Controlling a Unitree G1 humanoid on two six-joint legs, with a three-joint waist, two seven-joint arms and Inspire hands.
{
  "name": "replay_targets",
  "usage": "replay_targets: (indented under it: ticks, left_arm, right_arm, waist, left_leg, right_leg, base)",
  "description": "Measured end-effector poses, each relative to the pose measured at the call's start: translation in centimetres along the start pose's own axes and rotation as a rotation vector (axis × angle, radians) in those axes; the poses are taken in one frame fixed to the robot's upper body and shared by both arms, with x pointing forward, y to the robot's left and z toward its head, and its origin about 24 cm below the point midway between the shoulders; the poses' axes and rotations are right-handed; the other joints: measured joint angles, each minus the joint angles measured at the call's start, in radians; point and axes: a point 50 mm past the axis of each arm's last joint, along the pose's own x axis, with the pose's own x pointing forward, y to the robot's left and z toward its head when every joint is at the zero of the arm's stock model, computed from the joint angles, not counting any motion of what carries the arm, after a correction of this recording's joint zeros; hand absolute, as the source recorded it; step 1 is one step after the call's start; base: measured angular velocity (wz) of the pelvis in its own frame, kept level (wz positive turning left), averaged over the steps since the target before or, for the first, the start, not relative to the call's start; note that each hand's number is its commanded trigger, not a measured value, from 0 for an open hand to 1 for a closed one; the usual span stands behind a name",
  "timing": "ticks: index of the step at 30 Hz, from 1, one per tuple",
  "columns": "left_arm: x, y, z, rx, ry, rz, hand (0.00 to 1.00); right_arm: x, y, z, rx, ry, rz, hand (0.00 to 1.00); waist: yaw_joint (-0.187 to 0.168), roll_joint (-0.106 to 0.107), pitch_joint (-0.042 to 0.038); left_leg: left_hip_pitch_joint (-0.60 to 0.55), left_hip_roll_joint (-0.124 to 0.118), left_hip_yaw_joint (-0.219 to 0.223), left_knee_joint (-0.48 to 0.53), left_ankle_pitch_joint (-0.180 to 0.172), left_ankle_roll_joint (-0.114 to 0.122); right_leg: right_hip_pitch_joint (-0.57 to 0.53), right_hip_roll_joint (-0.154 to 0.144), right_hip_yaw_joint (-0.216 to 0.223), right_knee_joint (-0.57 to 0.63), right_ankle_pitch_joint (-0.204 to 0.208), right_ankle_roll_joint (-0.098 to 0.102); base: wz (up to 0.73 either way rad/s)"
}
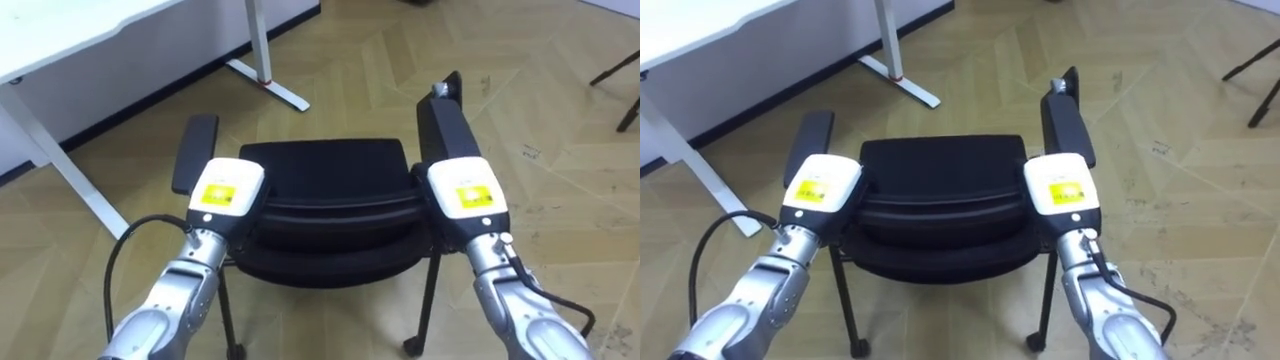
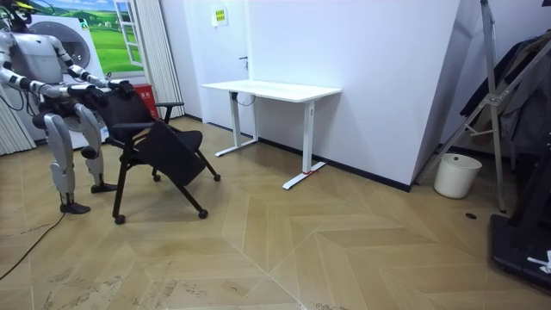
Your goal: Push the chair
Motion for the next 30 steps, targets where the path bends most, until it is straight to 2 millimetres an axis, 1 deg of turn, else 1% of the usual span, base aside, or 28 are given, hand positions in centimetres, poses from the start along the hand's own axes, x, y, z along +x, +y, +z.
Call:
replay_targets:
  ticks: [1, 4, 15, 19, 30]
  left_arm:
    - [0.14, 0.11, -0.02, 0.009, -0.008, -0.005, 1.00]
    - [0.23, 0.26, -0.26, 0.021, -0.018, -0.009, 1.00]
    - [0.51, 0.20, -0.50, 0.020, -0.026, -0.018, 1.00]
    - [0.69, 0.29, -0.47, 0.020, -0.035, -0.017, 1.00]
    - [0.82, 0.34, -0.44, 0.020, -0.041, -0.018, 1.00]
  right_arm:
    - [-0.19, 0.35, -0.06, -0.032, -0.017, 0.018, 1.00]
    - [-0.16, 0.42, -0.03, -0.061, -0.045, 0.025, 1.00]
    - [-0.10, 0.42, -0.05, -0.089, -0.070, 0.027, 1.00]
    - [-0.11, 0.30, -0.21, -0.094, -0.074, 0.025, 1.00]
    - [-0.09, 0.09, -0.38, -0.103, -0.079, 0.028, 1.00]
  waist:
    - [0.006, -0.008, -0.0002]
    - [0.009, -0.013, 0.0007]
    - [0.011, -0.006, 0.0032]
    - [0.007, -0.003, 0.0032]
    - [0.006, 0.002, 0.0040]
  left_leg:
    - [0.002, 0.000, -0.002, 0.000, 0.000, 0.000]
    - [0.003, 0.000, -0.007, 0.000, 0.000, 0.000]
    - [-0.001, 0.000, -0.010, 0.006, 0.000, 0.000]
    - [-0.011, 0.000, -0.023, 0.011, 0.000, 0.000]
    - [-0.015, 0.000, -0.024, 0.013, 0.000, 0.000]
  right_leg:
    - [0.005, 0.000, -0.004, -0.002, 0.000, 0.000]
    - [0.008, 0.000, -0.011, -0.002, 0.000, 0.000]
    - [0.009, 0.000, -0.015, 0.000, 0.001, -0.001]
    - [0.008, 0.000, -0.025, 0.000, 0.001, -0.001]
    - [0.008, 0.000, -0.028, 0.000, 0.001, -0.002]
  base:
    - [0.09]
    - [0.06]
    - [0.00]
    - [0.06]
    - [0.01]
